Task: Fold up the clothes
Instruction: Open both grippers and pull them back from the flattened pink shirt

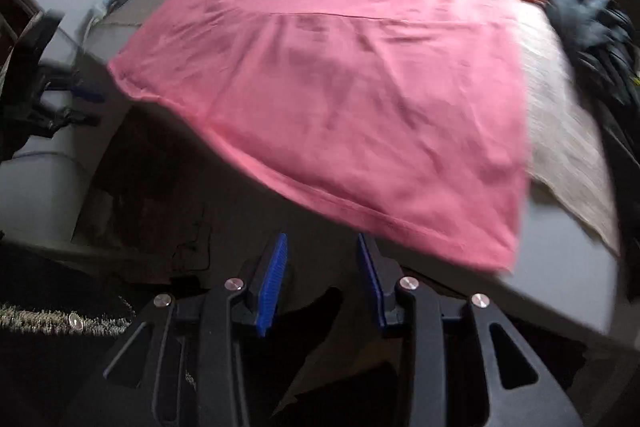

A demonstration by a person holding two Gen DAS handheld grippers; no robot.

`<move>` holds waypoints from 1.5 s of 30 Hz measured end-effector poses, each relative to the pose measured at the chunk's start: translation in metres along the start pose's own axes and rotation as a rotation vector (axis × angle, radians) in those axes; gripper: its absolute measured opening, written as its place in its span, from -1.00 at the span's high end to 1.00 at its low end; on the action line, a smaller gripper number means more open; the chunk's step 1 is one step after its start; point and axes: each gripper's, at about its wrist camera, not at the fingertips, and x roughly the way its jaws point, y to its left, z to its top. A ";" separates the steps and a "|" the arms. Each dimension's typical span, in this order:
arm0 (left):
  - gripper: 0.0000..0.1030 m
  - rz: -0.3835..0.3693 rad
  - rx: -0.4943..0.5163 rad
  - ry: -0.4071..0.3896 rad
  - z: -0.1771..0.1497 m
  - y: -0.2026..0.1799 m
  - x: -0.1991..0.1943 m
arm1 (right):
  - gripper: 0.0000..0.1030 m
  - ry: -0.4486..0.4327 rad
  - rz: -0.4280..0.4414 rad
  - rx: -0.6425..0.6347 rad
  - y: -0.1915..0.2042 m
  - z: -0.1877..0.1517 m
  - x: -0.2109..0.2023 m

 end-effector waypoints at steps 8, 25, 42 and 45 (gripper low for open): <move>0.27 0.151 -0.254 -0.145 0.024 0.063 -0.012 | 0.30 -0.094 -0.157 0.213 -0.067 0.028 -0.008; 0.98 0.086 -0.217 -0.115 0.044 0.051 0.006 | 0.98 -0.068 -0.124 0.280 -0.102 0.002 0.007; 0.60 0.088 -0.241 -0.178 0.068 -0.008 -0.046 | 0.53 -0.215 -0.018 0.316 -0.150 0.104 -0.094; 0.51 -0.067 -0.122 -0.214 0.134 -0.108 -0.017 | 0.52 -0.204 0.001 0.282 -0.172 0.176 -0.061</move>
